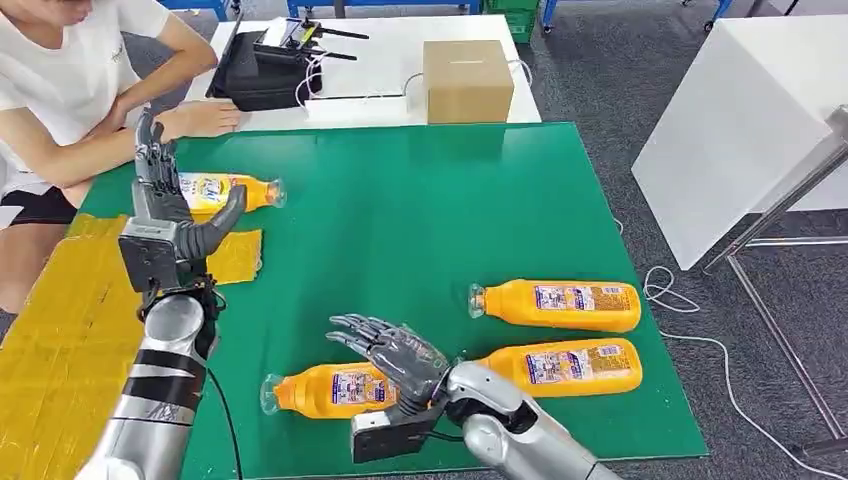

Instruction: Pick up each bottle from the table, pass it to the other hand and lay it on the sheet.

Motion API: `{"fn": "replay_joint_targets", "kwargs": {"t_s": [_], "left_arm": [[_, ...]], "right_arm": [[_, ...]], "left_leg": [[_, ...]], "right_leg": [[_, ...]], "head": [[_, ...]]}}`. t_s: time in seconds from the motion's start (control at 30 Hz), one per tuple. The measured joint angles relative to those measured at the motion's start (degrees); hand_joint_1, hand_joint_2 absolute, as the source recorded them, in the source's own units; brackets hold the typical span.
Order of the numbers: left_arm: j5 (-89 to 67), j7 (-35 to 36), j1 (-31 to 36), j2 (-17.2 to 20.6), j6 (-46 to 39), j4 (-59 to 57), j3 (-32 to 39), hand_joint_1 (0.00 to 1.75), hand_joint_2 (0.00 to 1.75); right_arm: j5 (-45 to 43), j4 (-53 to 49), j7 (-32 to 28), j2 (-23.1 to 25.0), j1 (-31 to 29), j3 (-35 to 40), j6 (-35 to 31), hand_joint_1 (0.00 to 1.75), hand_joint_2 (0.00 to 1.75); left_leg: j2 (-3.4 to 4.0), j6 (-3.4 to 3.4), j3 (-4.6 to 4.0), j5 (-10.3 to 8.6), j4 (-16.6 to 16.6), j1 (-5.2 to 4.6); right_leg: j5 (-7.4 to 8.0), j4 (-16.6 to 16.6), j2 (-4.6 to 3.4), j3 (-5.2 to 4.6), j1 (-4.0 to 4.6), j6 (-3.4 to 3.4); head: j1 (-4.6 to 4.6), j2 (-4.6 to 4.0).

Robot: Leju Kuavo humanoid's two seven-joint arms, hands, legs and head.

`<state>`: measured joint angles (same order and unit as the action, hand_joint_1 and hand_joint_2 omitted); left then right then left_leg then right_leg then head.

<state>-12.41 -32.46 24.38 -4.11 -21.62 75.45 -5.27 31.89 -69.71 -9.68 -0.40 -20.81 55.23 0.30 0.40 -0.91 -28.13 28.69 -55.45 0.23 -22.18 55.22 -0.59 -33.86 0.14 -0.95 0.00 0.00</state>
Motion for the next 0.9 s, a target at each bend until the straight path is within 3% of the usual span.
{"fn": "replay_joint_targets", "kwargs": {"t_s": [0.43, 0.67, 0.9], "left_arm": [[1.03, 0.28, 0.04, -0.39, 0.13, -0.5, -1.86, 0.0, 1.75], [1.03, 0.52, 0.03, -0.55, 0.18, -0.83, -2.32, 0.0, 1.75], [1.2, 0.68, 0.07, -0.64, 0.59, -1.03, -2.32, 0.0, 1.75]], "right_arm": [[0.7, 10.17, 4.9, 3.37, -3.99, 1.77, 0.64, 0.0, 1.75], [7.79, 16.09, 9.72, 5.7, -5.99, 3.06, -3.21, 0.0, 1.75], [14.6, 21.14, 11.87, 7.24, -8.95, 5.66, -2.42, 0.0, 1.75]], "left_leg": [[0.01, 0.0, 0.0, 0.0, 0.0, 0.0], [0.01, 0.0, 0.05, 0.0, 0.0, -0.01], [0.02, 0.0, 0.11, 0.0, 0.0, -0.01]], "right_leg": [[0.0, 0.0, 0.0, -0.01, 0.0, 0.0], [0.0, 0.0, -0.01, 0.01, 0.0, 0.0], [0.0, 0.0, -0.02, 0.05, 0.01, 0.0]], "head": [[0.0, 0.0], [0.0, 0.0], [0.0, 0.0]]}}
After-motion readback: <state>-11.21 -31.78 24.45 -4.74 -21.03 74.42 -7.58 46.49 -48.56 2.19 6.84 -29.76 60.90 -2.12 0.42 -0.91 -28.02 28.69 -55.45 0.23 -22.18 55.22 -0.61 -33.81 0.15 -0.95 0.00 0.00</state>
